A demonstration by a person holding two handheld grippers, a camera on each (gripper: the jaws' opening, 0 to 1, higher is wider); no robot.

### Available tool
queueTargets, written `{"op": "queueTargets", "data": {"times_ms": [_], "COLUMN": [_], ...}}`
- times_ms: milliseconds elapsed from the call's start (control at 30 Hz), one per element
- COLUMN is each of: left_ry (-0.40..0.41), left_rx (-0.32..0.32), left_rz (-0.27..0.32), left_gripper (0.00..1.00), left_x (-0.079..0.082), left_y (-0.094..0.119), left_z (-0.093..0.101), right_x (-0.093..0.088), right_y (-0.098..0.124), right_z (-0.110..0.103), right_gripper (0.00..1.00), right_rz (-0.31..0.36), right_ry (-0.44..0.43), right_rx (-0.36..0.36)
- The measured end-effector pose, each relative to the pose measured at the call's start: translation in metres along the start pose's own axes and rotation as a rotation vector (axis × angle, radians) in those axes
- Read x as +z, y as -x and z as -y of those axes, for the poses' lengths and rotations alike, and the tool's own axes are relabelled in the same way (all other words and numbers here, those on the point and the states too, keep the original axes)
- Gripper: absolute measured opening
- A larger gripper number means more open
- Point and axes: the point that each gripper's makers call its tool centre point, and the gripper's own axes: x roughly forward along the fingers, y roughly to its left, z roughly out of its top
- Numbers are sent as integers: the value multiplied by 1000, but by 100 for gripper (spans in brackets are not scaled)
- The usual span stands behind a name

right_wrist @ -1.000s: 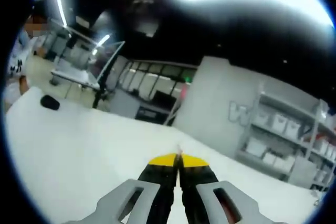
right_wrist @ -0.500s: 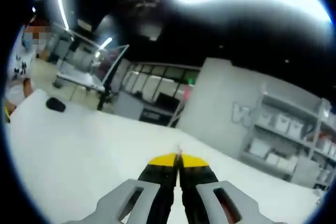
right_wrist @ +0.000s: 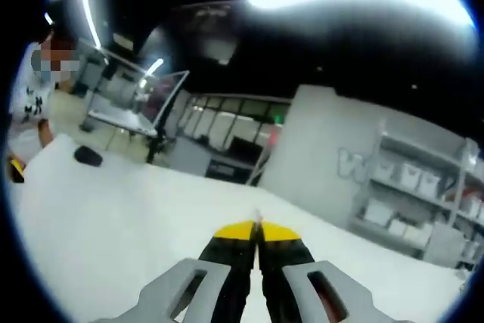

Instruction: Open the resealable bag by pulling the two sides of the seal apart until the entire bag opening is separated and visibly accessible.

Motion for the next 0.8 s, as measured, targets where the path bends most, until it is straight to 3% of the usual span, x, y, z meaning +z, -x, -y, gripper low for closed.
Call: {"op": "queueTargets", "data": {"times_ms": [800], "left_ry": [7], "left_rx": [-5], "left_rz": [-1], "left_gripper": [83], "left_x": [-1], "left_y": [0], "left_z": [1], "right_x": [18], "right_y": [22], "right_z": [-19], "right_gripper": [0], "right_rz": [41], "right_ry": [-2], "right_rx": [63]}}
